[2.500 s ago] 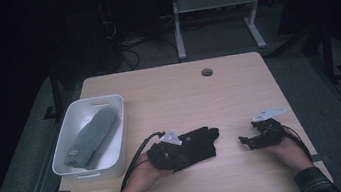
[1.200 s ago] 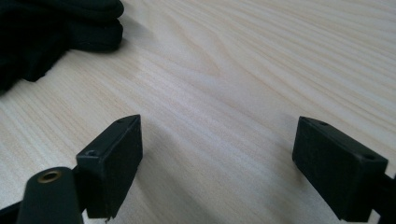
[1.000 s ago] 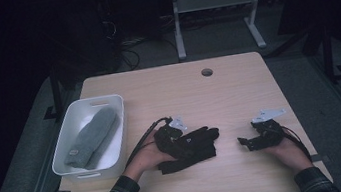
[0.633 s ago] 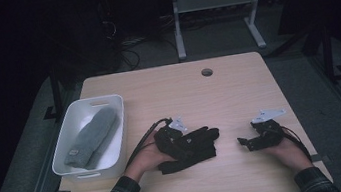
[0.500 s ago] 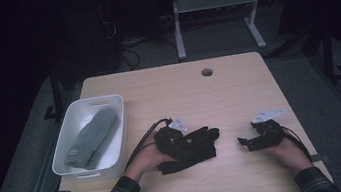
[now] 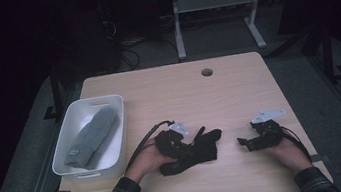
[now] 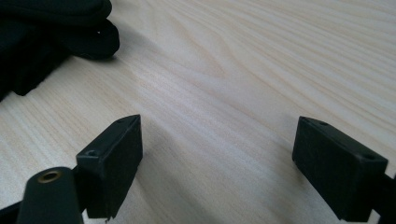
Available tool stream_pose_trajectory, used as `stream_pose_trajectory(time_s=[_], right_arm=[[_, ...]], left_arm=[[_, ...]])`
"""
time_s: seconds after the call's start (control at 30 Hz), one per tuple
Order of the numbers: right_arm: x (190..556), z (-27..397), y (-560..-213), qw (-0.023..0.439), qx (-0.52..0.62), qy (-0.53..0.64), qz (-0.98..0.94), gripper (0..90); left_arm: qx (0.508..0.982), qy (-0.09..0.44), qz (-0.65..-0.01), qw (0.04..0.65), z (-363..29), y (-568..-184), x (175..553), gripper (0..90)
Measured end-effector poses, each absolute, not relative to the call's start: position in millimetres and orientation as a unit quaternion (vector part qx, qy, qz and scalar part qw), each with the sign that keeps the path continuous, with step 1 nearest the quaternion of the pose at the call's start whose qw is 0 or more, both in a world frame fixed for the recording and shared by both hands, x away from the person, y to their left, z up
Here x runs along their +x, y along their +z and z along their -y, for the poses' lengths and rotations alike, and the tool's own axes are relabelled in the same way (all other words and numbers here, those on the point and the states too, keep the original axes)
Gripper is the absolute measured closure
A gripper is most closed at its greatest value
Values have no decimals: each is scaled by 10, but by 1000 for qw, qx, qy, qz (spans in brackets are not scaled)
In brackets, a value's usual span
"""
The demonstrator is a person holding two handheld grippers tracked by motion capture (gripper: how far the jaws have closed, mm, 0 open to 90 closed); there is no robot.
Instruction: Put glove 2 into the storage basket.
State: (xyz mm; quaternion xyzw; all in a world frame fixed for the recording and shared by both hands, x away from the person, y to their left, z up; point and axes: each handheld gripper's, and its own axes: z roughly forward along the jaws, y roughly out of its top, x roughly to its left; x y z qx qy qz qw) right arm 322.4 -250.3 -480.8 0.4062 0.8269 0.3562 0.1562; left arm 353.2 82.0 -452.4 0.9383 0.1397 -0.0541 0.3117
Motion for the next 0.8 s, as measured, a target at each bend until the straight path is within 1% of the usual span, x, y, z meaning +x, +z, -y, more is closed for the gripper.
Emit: stream_pose_trajectory(time_s=[0.2,0.27,0.6,0.67,0.8], right_arm=[[3213,2504,-4816,154,408,362,-823,159],[3212,2505,-4822,154,407,365,-823,153],[3212,2501,-4823,154,405,361,-825,135],[3213,2499,-4824,154,406,361,-825,122],[3224,2491,-4830,152,409,355,-827,61]], left_arm=[[935,-63,-163,309,-821,-4492,3535,686],[936,-58,-165,304,-813,-4463,3525,686],[928,-44,-192,317,-896,-4201,3512,684],[924,-42,-197,324,-939,-4136,3525,683],[919,-32,-212,331,-1017,-4003,3557,683]])
